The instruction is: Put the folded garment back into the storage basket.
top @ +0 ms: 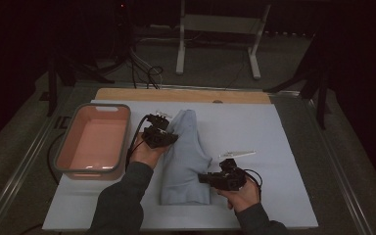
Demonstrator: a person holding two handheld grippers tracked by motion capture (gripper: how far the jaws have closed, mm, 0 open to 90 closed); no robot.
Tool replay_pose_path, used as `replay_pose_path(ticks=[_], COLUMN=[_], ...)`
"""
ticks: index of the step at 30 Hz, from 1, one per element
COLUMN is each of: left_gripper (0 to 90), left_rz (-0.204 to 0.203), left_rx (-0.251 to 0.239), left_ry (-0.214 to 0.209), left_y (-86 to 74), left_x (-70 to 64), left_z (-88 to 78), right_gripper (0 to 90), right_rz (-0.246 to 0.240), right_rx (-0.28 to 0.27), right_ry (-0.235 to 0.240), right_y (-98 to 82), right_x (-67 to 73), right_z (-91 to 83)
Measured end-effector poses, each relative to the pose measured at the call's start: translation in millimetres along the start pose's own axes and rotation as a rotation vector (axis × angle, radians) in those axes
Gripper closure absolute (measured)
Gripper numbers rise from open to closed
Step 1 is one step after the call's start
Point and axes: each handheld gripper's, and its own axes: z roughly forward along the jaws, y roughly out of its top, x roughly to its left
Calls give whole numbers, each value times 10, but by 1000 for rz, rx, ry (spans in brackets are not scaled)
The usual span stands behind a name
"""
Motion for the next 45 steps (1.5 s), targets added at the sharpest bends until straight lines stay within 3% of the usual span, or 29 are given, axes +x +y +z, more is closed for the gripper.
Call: replay_pose_path(ticks=[15, 45], left_gripper=[840, 840], left_rz=[-8, -26], left_rx=[-4, -44], left_ry=[6, 13], left_y=[62, 247], left_x=[97, 333], left_z=[-128, -322], right_gripper=[826, 826], right_rz=[7, 23], right_rx=[-11, -55], right_ry=[13, 31], right_y=[119, 431], right_x=[89, 127], right_z=[54, 194])
